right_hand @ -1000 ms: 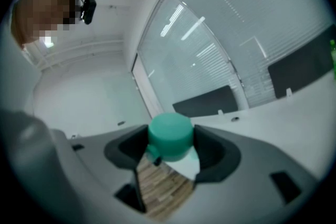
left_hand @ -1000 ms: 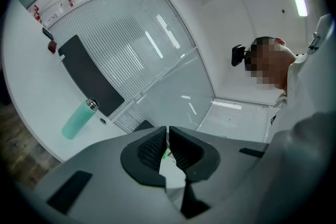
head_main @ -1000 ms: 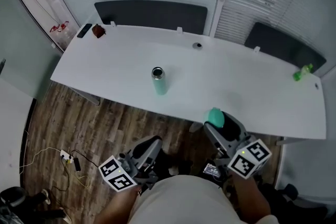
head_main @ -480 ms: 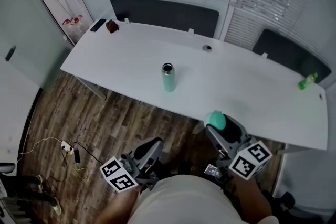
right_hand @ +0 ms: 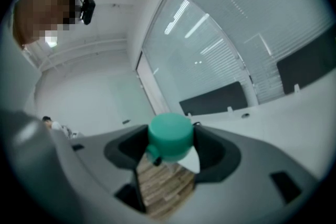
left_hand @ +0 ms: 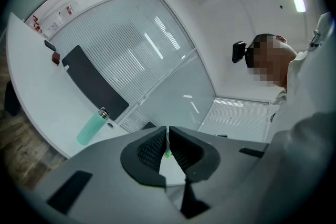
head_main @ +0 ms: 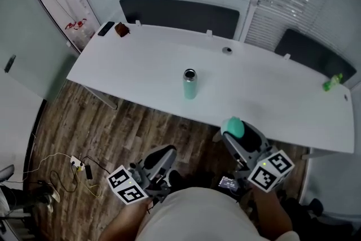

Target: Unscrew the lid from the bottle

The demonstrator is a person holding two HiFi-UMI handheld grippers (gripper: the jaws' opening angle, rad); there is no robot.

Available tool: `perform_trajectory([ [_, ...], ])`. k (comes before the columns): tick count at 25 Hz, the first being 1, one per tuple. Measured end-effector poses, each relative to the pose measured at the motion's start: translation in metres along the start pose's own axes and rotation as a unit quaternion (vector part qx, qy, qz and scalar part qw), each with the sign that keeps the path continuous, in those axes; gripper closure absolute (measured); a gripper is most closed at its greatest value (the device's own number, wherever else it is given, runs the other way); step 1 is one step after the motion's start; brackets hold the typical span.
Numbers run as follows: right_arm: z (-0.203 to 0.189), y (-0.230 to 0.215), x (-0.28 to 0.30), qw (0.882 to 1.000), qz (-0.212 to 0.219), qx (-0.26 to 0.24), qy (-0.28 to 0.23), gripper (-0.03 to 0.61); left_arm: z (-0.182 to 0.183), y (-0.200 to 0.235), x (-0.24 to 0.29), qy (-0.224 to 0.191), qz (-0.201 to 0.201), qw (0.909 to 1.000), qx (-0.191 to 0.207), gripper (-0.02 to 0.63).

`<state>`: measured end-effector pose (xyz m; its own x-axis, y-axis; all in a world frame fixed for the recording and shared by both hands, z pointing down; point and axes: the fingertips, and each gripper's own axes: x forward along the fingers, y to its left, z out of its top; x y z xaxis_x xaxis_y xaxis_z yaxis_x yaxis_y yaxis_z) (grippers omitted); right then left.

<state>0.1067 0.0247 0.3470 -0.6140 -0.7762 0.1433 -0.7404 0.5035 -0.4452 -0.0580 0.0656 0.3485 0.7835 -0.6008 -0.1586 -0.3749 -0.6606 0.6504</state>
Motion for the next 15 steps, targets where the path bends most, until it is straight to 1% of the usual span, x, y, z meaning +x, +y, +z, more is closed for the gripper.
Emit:
perform_trajectory([
  [3, -0.0038, 0.0014, -0.0017, 1.000, -0.008, 0.002, -0.001, 0.295, 0.0001, 0.0019, -0.0032, 0.005, -0.004, 1.0000, -0.003, 0.586],
  [9, 0.0017, -0.0008, -0.0052, 0.999, -0.027, -0.002, -0.021, 0.295, -0.0048, 0.0055, -0.0037, 0.015, -0.008, 0.9997, -0.016, 0.586],
  [15, 0.0055, -0.0033, -0.0082, 0.999, -0.045, -0.014, -0.017, 0.295, -0.0052, 0.0053, 0.0018, 0.022, -0.015, 0.9994, -0.022, 0.586],
])
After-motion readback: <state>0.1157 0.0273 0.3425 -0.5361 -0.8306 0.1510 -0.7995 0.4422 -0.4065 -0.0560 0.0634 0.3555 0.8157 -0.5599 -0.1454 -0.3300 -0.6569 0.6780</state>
